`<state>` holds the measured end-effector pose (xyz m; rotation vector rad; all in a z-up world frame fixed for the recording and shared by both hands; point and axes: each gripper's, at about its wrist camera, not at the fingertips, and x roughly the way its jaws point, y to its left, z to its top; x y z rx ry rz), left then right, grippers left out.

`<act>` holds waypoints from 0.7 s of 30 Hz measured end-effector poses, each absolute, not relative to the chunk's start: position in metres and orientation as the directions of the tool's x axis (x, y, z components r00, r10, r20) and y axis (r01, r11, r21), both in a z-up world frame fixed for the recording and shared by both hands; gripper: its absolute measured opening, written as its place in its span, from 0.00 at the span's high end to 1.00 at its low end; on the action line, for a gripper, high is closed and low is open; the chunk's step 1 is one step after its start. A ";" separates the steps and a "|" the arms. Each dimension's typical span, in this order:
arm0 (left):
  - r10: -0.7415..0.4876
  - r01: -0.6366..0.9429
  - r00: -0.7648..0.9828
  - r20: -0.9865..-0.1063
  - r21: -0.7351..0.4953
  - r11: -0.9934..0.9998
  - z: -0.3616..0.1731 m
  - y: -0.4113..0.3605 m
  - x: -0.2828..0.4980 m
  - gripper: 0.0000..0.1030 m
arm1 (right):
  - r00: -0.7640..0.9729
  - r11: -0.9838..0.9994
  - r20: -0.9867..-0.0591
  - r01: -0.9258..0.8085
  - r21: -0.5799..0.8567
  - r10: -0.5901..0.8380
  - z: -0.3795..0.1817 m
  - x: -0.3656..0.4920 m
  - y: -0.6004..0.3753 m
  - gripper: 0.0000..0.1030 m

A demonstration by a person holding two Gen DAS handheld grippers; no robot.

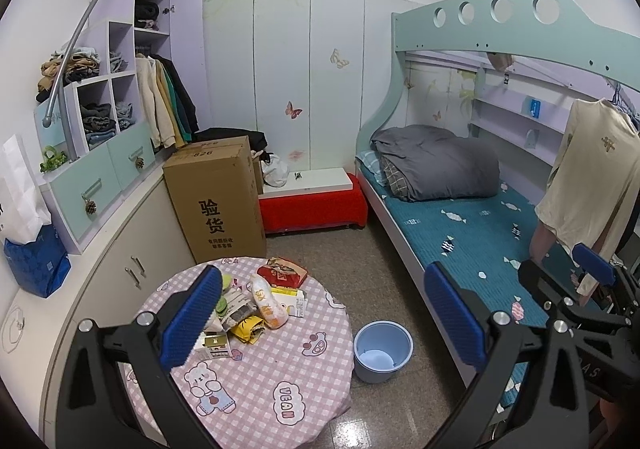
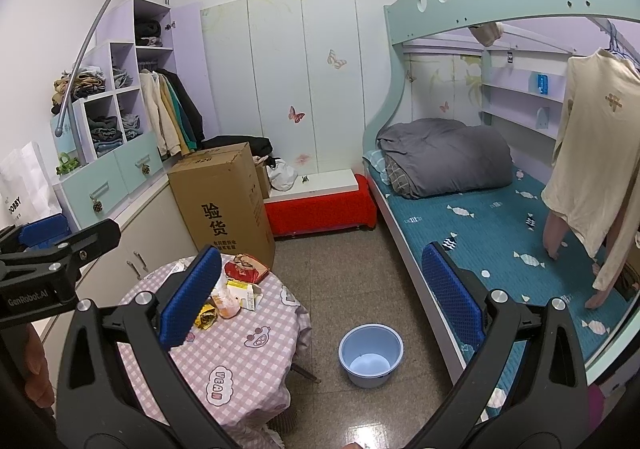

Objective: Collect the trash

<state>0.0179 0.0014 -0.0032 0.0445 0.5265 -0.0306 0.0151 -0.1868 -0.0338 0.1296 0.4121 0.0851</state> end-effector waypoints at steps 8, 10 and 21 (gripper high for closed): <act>-0.017 0.041 0.862 -0.507 0.036 0.999 -0.004 -0.001 0.018 0.04 | 0.910 0.986 -0.397 -0.061 0.152 0.118 -0.036 0.014 -0.190 0.05; -0.017 0.041 0.862 -0.506 0.036 0.999 -0.004 0.000 0.018 0.04 | 0.910 0.986 -0.396 -0.061 0.153 0.118 -0.036 0.014 -0.190 0.05; -0.017 0.040 0.862 -0.506 0.034 0.999 -0.003 0.001 0.018 0.04 | 0.910 0.986 -0.396 -0.061 0.154 0.118 -0.037 0.013 -0.188 0.05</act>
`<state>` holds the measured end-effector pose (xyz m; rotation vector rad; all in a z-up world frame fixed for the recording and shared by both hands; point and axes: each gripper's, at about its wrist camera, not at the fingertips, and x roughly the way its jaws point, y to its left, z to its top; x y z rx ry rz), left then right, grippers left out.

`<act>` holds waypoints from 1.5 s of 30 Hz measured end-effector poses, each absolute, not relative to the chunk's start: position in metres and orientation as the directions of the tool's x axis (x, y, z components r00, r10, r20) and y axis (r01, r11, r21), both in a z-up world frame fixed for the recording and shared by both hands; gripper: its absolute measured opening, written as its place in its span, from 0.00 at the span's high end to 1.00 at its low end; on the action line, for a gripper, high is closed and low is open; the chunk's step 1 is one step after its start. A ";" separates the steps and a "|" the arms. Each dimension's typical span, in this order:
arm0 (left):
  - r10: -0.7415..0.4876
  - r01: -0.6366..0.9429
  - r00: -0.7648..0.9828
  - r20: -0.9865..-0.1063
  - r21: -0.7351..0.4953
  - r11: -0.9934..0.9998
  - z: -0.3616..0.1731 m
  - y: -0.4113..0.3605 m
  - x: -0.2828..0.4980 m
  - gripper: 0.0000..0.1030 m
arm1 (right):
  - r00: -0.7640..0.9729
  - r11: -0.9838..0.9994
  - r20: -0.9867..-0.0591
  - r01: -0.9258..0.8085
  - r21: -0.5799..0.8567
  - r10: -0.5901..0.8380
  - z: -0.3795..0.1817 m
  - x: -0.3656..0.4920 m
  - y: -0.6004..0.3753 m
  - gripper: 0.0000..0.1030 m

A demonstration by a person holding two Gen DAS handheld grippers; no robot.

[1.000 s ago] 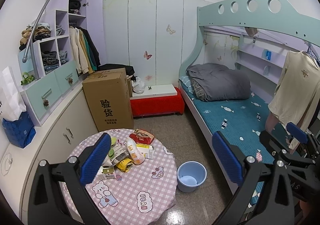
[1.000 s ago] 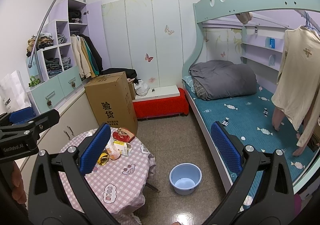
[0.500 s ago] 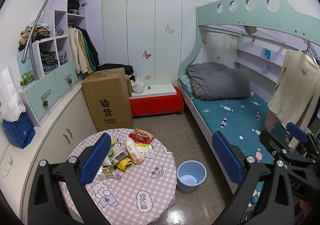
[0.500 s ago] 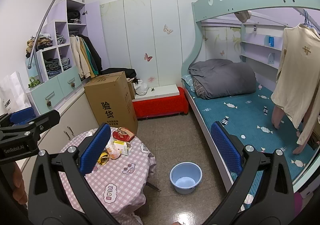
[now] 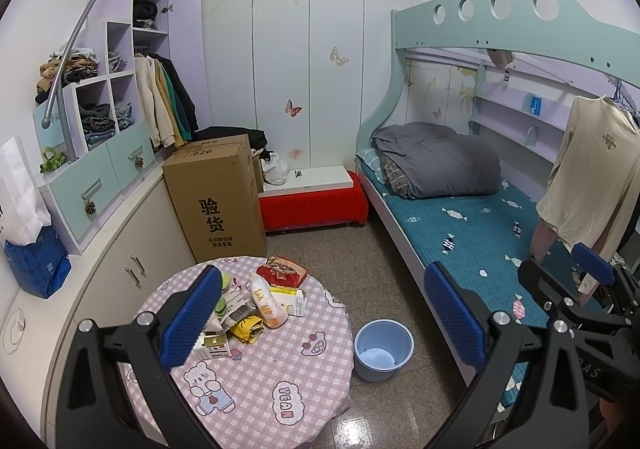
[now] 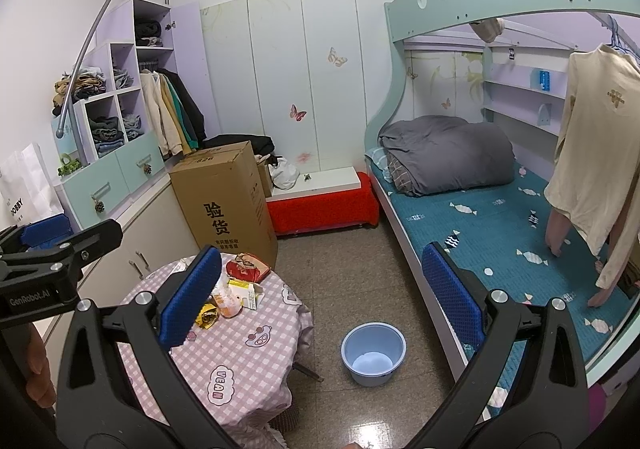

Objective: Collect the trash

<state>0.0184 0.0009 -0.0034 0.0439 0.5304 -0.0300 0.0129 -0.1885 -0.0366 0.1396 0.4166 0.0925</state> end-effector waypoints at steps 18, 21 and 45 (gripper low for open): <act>-0.004 0.028 0.845 -0.534 0.037 0.999 -0.003 -0.002 0.032 0.04 | 0.899 0.983 -0.416 -0.068 0.171 0.135 -0.034 0.029 -0.195 0.05; 0.001 0.022 0.841 -0.541 0.037 0.999 -0.003 -0.006 0.039 0.04 | 0.896 0.982 -0.421 -0.074 0.174 0.142 -0.034 0.036 -0.200 0.05; 0.033 -0.016 0.807 -0.590 0.033 0.999 -0.019 -0.035 0.075 0.04 | 0.860 0.975 -0.476 -0.100 0.199 0.186 -0.051 0.074 -0.233 0.05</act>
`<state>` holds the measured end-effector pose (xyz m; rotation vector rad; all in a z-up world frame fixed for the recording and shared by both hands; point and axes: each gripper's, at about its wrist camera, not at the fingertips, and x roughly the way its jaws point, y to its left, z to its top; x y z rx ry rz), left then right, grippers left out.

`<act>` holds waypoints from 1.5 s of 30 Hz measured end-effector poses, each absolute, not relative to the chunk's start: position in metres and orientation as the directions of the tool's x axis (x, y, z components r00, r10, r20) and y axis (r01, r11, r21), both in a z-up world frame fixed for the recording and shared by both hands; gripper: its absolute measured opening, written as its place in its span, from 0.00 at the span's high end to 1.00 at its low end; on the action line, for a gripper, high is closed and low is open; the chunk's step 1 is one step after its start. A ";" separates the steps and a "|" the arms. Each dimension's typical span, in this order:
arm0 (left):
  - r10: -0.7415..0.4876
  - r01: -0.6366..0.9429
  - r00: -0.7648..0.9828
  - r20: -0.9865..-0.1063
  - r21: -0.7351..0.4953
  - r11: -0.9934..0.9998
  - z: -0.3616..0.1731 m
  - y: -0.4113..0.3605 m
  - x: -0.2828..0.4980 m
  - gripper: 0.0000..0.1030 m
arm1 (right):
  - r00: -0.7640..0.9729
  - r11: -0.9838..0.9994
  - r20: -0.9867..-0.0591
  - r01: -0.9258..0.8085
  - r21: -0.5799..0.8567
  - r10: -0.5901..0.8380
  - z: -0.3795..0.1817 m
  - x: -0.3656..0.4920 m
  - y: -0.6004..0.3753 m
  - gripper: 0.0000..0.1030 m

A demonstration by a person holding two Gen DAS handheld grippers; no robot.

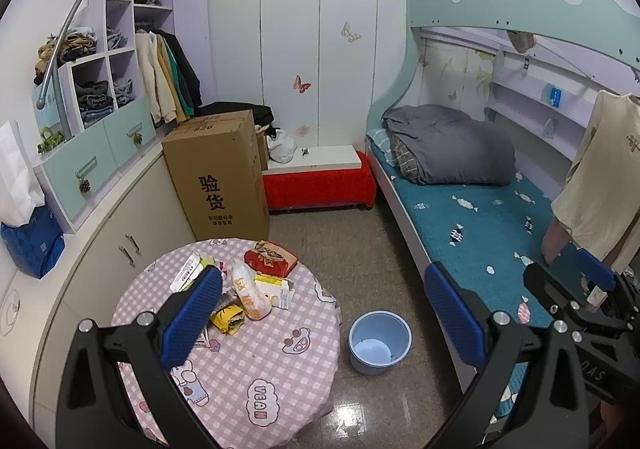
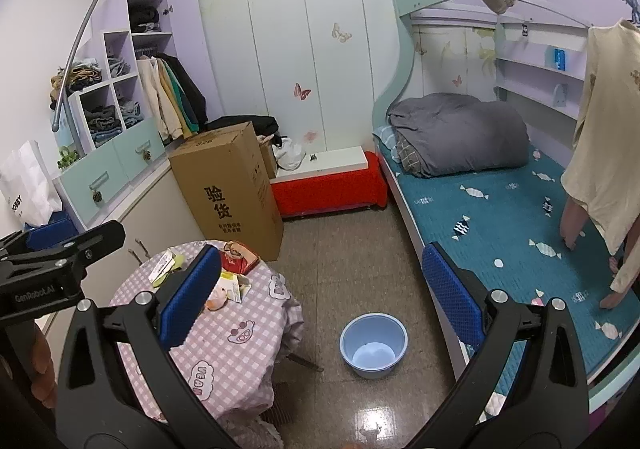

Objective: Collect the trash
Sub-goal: 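Move the left tool to the table and grasp the white-gold box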

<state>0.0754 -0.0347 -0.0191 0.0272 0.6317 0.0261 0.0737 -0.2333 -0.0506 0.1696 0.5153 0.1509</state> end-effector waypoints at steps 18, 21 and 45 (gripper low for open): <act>0.011 -0.028 0.711 -0.704 -0.013 1.000 -0.082 0.004 0.118 0.04 | 0.722 0.957 -0.633 -0.158 0.241 0.279 -0.111 0.133 -0.192 0.05; 0.020 -0.058 0.662 -0.749 -0.025 0.998 -0.108 0.031 0.132 0.04 | 0.676 0.953 -0.673 -0.173 0.250 0.300 -0.129 0.152 -0.167 0.05; 0.084 -0.296 0.257 -0.963 0.004 0.955 -0.312 0.247 0.216 0.05 | 0.383 0.949 -0.885 -0.270 0.165 0.263 -0.275 0.268 0.037 0.05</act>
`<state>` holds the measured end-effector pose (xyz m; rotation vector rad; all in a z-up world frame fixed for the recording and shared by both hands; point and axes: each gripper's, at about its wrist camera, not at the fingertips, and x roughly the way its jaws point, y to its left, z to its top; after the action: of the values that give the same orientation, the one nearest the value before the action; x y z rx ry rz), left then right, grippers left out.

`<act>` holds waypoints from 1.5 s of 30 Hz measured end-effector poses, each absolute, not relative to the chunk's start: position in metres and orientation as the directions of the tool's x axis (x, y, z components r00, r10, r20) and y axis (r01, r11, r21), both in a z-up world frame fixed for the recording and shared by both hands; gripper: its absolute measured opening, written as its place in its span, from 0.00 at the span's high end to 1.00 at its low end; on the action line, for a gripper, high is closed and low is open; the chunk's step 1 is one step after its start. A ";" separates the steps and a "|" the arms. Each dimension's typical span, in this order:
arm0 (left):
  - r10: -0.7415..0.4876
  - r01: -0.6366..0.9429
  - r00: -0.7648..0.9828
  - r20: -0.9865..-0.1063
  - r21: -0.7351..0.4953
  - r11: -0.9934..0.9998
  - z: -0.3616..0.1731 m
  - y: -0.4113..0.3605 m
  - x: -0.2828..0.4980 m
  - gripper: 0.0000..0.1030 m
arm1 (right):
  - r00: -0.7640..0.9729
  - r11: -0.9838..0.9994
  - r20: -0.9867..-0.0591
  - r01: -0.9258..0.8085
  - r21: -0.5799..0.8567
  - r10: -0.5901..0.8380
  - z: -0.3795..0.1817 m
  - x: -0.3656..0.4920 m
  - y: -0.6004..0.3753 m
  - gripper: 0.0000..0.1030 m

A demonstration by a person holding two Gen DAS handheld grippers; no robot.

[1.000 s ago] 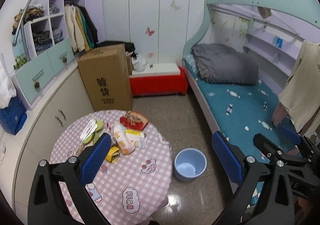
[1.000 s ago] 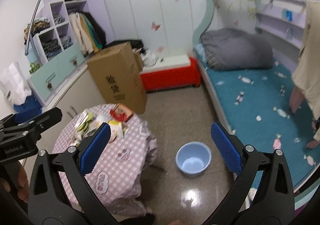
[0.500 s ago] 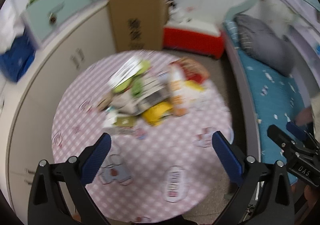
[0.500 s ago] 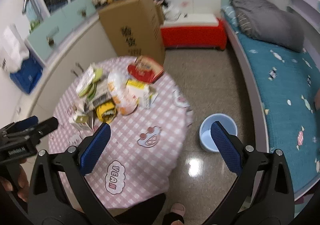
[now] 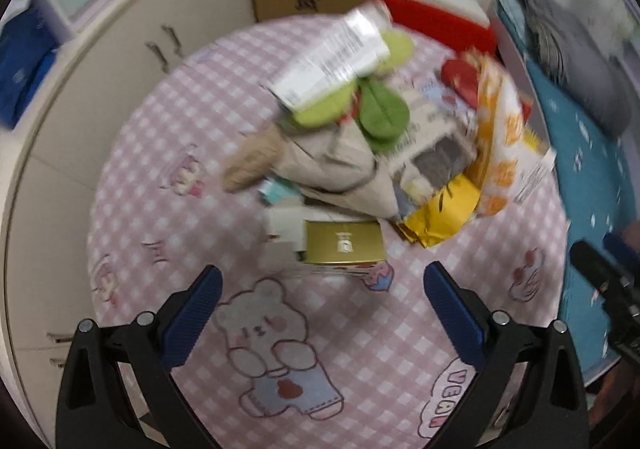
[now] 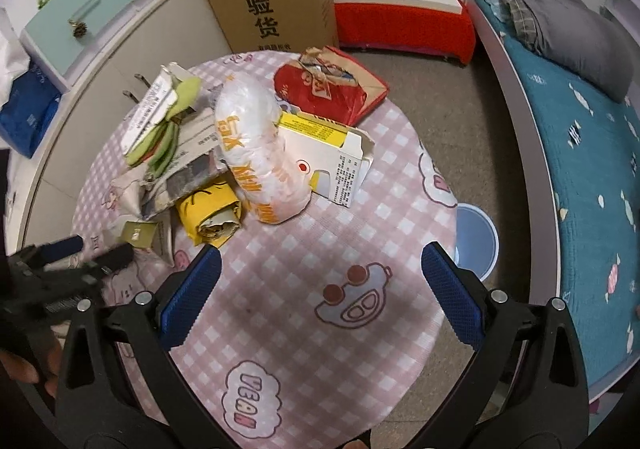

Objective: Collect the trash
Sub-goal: 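Move the left tool to the table and grasp the white-gold box, then grasp the clear plastic bag with the right tool while the left tool holds the white-gold box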

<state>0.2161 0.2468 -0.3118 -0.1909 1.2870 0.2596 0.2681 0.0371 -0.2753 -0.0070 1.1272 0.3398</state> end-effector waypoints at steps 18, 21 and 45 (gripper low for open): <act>0.046 -0.308 0.228 -0.973 -0.028 0.951 -0.333 0.280 0.212 0.28 | 0.397 0.947 -0.878 -0.273 0.168 0.270 -0.280 0.294 0.068 0.05; 0.036 -0.353 0.266 -0.963 -0.063 0.934 -0.310 0.294 0.199 0.28 | 0.405 0.942 -0.871 -0.291 0.167 0.279 -0.277 0.302 0.084 0.05; 0.034 -0.242 0.514 -0.857 -0.107 0.964 -0.185 0.220 0.251 0.28 | 0.384 0.835 -0.747 -0.344 0.429 0.543 -0.211 0.337 0.054 0.61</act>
<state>0.2509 0.2199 -0.1848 -0.2242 1.0202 0.1671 0.3367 0.0536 -0.2112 0.2168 1.0316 0.5706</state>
